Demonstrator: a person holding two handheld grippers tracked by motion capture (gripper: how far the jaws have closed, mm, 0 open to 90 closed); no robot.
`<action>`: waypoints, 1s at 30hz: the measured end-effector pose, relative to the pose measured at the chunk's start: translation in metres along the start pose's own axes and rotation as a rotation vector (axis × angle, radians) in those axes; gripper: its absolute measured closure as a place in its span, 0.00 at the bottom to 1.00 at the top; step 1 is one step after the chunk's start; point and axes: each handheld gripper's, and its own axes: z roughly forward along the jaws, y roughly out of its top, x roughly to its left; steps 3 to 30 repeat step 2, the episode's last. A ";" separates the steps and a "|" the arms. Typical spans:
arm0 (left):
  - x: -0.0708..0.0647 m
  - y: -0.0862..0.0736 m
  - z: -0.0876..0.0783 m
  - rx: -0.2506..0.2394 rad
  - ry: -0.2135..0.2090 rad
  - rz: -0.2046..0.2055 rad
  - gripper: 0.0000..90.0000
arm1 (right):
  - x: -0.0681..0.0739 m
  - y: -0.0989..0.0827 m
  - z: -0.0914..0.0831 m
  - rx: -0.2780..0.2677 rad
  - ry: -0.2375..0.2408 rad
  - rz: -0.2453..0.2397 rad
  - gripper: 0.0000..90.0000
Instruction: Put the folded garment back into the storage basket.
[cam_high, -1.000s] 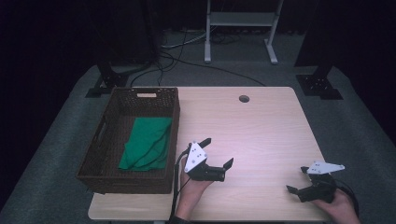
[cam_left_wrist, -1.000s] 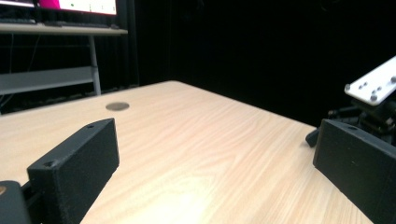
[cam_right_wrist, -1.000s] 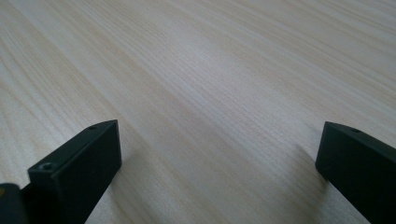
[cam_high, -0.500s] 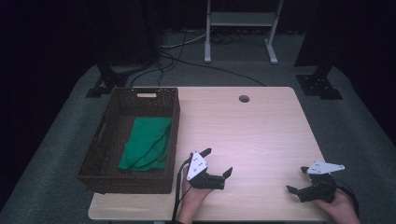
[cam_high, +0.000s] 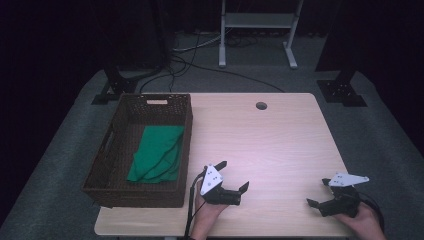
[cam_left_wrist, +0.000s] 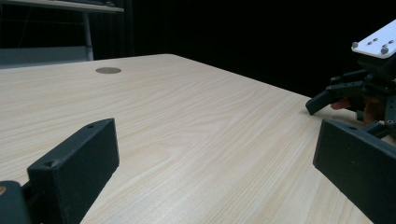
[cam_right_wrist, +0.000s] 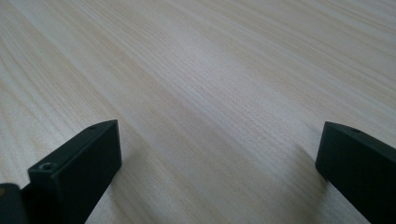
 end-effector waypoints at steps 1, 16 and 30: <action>0.000 0.000 0.000 -0.001 0.000 -0.002 0.00 | 0.000 0.000 0.000 0.000 0.000 0.000 0.00; 0.000 0.000 0.000 -0.002 0.001 -0.003 0.00 | 0.000 0.000 0.000 0.000 0.000 0.000 0.00; 0.000 0.000 0.000 -0.002 0.001 -0.003 0.00 | 0.000 0.000 0.000 0.000 0.000 0.000 0.00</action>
